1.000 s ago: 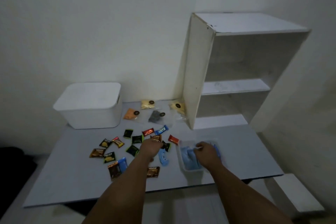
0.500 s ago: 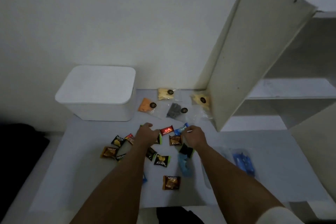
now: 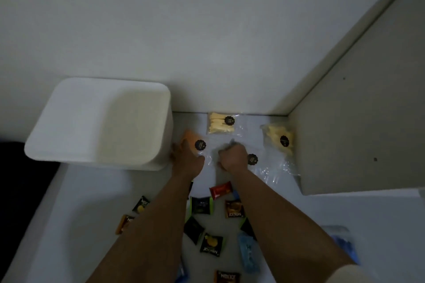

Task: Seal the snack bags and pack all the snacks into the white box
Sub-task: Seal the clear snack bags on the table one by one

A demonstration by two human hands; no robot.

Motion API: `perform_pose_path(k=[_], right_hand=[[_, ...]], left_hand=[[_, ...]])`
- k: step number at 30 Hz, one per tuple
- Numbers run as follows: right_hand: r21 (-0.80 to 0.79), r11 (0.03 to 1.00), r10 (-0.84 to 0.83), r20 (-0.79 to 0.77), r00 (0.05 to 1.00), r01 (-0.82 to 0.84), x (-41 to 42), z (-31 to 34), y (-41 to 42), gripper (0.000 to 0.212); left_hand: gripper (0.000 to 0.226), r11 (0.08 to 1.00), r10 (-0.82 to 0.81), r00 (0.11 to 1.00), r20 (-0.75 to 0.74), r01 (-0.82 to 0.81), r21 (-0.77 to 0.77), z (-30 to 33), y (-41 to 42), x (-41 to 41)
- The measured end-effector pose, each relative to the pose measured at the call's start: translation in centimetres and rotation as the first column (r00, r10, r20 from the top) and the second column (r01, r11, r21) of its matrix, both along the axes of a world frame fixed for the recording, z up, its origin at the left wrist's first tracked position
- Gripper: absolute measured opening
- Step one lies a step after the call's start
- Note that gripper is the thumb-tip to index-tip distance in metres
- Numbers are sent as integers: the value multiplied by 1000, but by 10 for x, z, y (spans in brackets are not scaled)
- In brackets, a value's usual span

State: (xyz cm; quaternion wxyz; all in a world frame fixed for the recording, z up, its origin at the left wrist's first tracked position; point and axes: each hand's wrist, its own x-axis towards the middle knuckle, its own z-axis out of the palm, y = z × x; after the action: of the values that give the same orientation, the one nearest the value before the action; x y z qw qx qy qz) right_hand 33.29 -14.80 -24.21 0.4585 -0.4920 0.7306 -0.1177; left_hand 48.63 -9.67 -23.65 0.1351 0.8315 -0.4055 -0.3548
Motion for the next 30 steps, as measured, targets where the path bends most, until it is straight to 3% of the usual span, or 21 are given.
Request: perform_pose_path(k=[2,5,8,14,17,18,22,25,30], right_hand=[[7,1000,-1,-1,1000,1,7,8,-1,24],[30,998,-57,67,996,55,11,22,-1,23],[55,984,-177,172,969,170,12,21,-1,26],[33,987,-162,323,932,160,5,28,7,42],[21,993,-117,381,917,118,1,52,16,17],[-4,995,-89,395,914,99,0,60,21,9],[-108,992,-17,385,923,64,-7,94,42,20],[-185,982,27,339,940,38,-9,123,60,19],[-261,965,105,296,949,-26,-15,162,95,14]], left_hand=[[41,997,-23,1000,2,23,-72,9,-3,1],[32,987,-44,999,25,47,-155,8,-1,3],[28,994,2,1000,9,-1,-112,9,5,3],[37,999,22,992,-124,-19,29,28,13,4],[51,996,55,969,-243,-36,81,34,20,6],[51,996,73,956,-285,-52,78,43,24,5],[63,995,102,893,-438,-101,26,76,44,4],[48,995,66,879,-472,-95,-38,97,57,9],[59,986,92,717,-691,-163,-38,137,74,5]])
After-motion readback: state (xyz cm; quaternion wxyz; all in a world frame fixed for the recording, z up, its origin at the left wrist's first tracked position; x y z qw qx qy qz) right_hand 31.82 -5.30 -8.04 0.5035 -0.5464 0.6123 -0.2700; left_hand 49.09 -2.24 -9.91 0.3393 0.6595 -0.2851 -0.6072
